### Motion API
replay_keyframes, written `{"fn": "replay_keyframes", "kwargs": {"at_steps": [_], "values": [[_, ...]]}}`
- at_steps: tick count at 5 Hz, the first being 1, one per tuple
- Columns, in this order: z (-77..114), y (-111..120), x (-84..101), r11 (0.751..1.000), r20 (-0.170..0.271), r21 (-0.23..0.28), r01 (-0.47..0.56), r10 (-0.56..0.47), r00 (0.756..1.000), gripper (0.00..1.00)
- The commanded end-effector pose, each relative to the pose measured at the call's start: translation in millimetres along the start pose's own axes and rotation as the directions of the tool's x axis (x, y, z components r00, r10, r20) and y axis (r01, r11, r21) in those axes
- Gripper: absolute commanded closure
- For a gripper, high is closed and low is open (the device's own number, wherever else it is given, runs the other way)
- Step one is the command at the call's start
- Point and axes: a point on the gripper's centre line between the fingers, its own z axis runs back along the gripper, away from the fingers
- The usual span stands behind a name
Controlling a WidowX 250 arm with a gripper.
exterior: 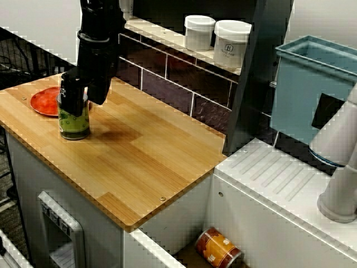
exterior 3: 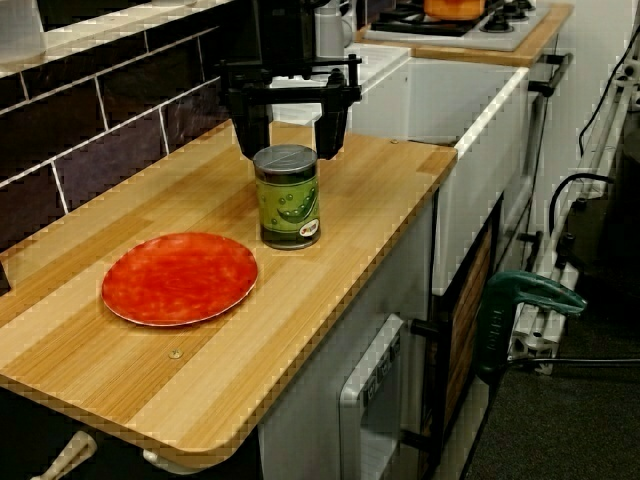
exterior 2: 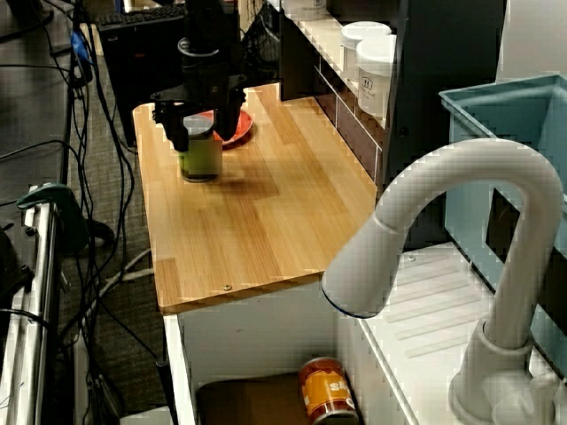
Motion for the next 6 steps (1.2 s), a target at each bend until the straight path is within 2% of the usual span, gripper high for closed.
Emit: {"fn": "replay_keyframes", "kwargs": {"at_steps": [1, 2, 3, 4, 5, 6], "values": [[36.0, 14.0, -15.8, 0.997, 0.059, -0.013, -0.082, 0.083, 0.995, 0.0], [45.4, 18.9, -33.1, 0.98, 0.069, -0.02, -0.196, 0.197, 0.978, 0.0], [41.4, 23.6, -60.6, 0.919, 0.041, -0.02, -0.394, 0.395, 0.918, 0.0], [31.2, 23.2, -85.9, 0.789, -0.056, 0.016, -0.615, 0.614, 0.787, 0.0], [21.9, 15.7, -95.3, 0.665, -0.092, 0.04, -0.746, 0.746, 0.66, 0.0], [18.5, 9.3, -107.7, 0.474, -0.089, 0.031, -0.88, 0.878, 0.47, 0.0]]}}
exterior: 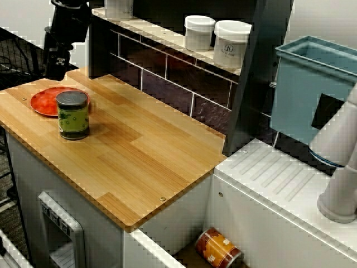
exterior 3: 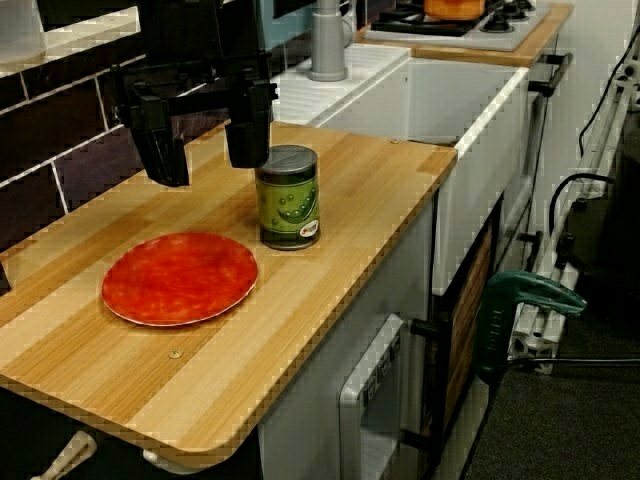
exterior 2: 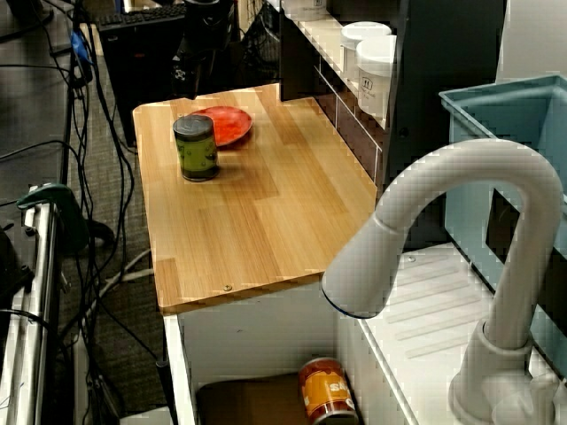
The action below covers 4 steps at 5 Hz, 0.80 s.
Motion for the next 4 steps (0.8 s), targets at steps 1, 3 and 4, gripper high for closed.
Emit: {"fn": "replay_keyframes", "kwargs": {"at_steps": [1, 3, 4], "values": [[3.7, 10.2, -33.9, 0.951, -0.021, -0.034, -0.307, 0.307, 0.952, 0.0], [-12.3, 9.9, -44.4, 0.881, -0.023, -0.073, -0.468, 0.467, 0.884, 0.0], [-20.2, 3.6, -41.4, 0.868, -0.028, -0.076, -0.491, 0.491, 0.871, 0.0]]}}
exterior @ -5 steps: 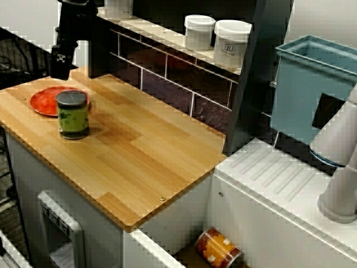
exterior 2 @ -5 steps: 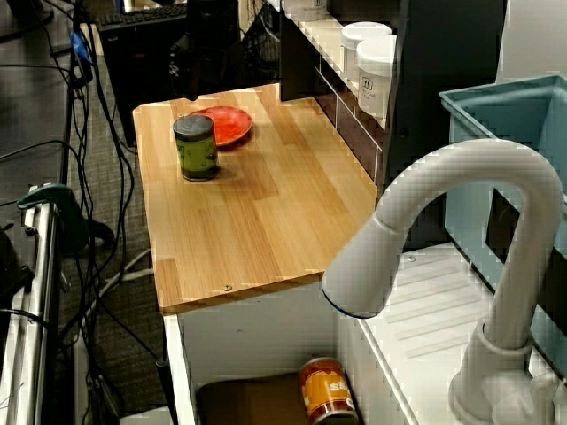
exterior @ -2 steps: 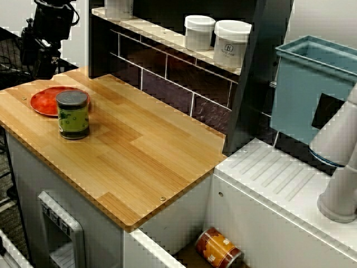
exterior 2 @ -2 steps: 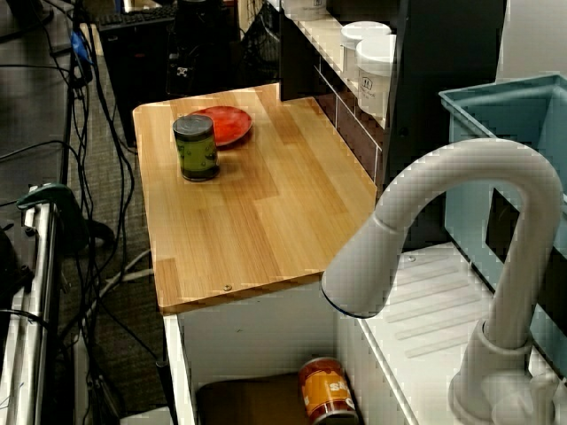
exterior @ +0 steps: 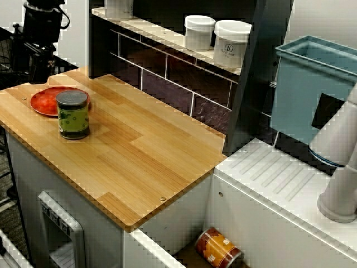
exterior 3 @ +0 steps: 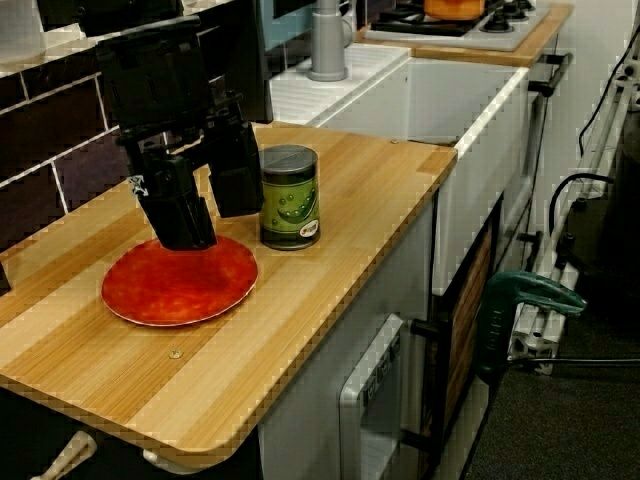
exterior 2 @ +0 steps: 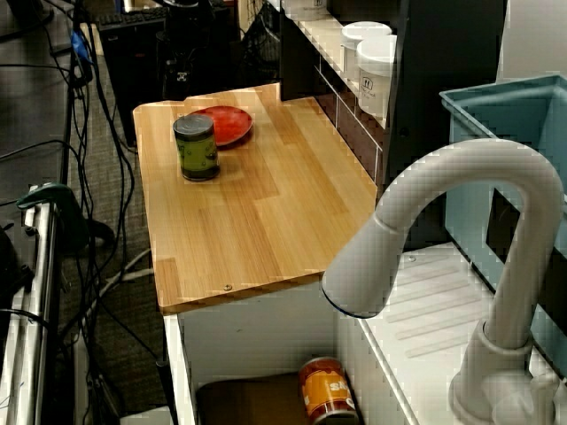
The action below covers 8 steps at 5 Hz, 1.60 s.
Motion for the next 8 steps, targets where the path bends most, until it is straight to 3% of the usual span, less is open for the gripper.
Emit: {"fn": "replay_keyframes", "kwargs": {"at_steps": [1, 2, 5, 8], "values": [[-4.3, -13.4, -14.6, 0.999, 0.016, -0.004, -0.04, 0.04, 0.999, 0.0], [-7.6, -25.2, -12.1, 0.997, -0.002, -0.038, -0.069, 0.069, 0.998, 0.0], [-5.6, -63.0, -13.2, 0.998, -0.025, -0.049, -0.025, 0.023, 0.999, 0.0], [16.2, -95.7, -21.3, 0.995, -0.042, -0.102, -0.011, 0.007, 0.999, 0.0]]}}
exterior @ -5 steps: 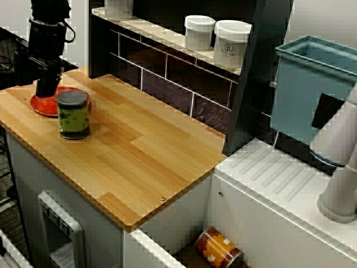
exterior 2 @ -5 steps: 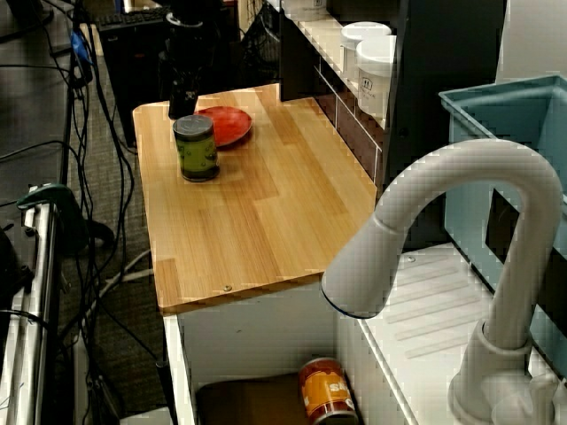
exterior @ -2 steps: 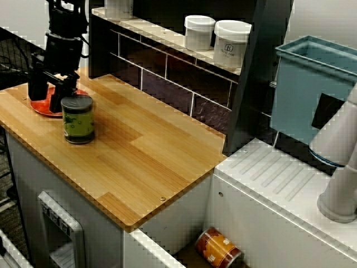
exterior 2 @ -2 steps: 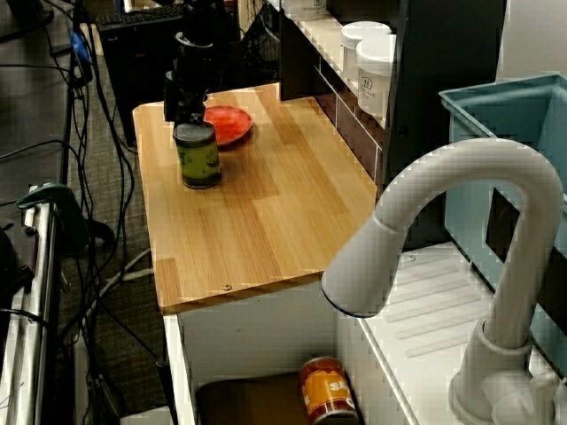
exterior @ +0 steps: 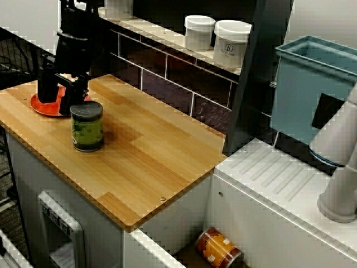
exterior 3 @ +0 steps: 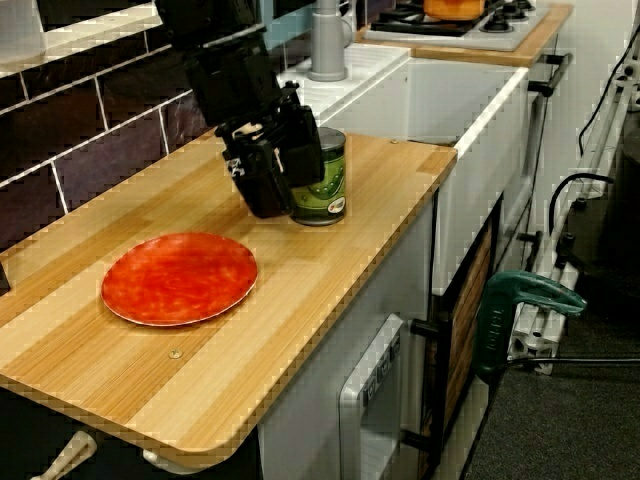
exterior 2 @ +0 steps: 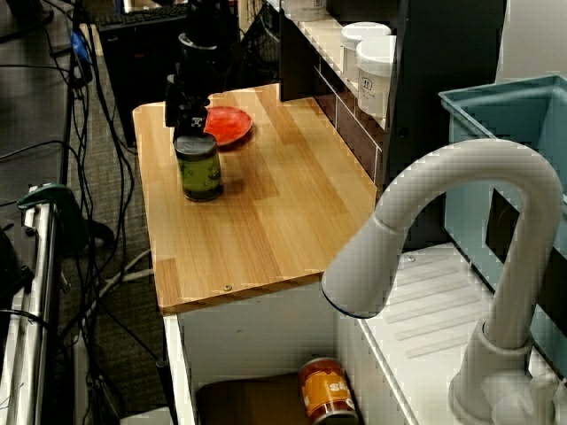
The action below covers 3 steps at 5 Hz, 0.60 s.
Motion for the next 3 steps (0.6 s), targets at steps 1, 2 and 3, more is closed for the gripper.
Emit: {"fn": "replay_keyframes", "kwargs": {"at_steps": [1, 2, 3], "values": [[23.5, -23.4, -24.6, 1.0, 0.049, -0.018, -0.006, 0.007, 0.999, 0.0], [18.6, -41.3, -30.8, 1.0, 0.046, -0.019, -0.009, 0.01, 0.999, 0.0], [7.0, -59.7, -30.5, 0.995, 0.047, 0.001, -0.103, 0.103, 0.994, 0.0]]}}
